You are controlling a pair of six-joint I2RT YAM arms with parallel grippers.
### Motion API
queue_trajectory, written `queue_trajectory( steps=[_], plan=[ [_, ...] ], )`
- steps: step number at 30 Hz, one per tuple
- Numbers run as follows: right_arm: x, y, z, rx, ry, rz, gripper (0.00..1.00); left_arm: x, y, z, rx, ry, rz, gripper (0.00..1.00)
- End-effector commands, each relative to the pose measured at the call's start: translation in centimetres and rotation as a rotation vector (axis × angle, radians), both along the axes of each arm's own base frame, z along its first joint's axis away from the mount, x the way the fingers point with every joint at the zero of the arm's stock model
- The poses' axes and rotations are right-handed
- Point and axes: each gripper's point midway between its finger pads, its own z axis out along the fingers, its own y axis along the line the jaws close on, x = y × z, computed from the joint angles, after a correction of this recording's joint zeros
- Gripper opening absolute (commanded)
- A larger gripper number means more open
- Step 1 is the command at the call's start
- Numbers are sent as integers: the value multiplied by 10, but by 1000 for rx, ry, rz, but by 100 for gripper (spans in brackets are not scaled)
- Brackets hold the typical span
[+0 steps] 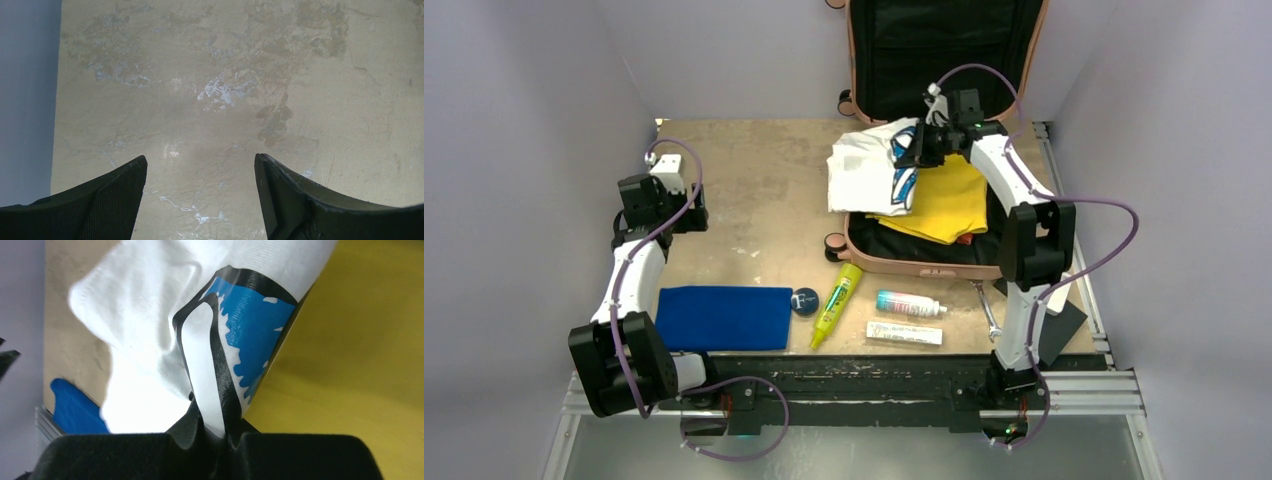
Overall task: Pack the luggage
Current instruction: Place the clothes in the luggage.
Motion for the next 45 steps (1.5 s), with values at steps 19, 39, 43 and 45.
queue_trajectory(
  steps=[19,39,43,45],
  plan=[
    [-21,-164,-16,-306,36,-25,3,7,1,28,-8,-90,6,78],
    [-30,-214,139,-748,-555,52,78,5,-3,32,-4,-103,-15,82],
    [-65,-162,147,-698,-802,303,72,6,-5,31,-12,-101,-25,83],
    [-83,-135,143,-688,-940,427,70,6,-6,30,-16,-99,-31,83]
  ],
)
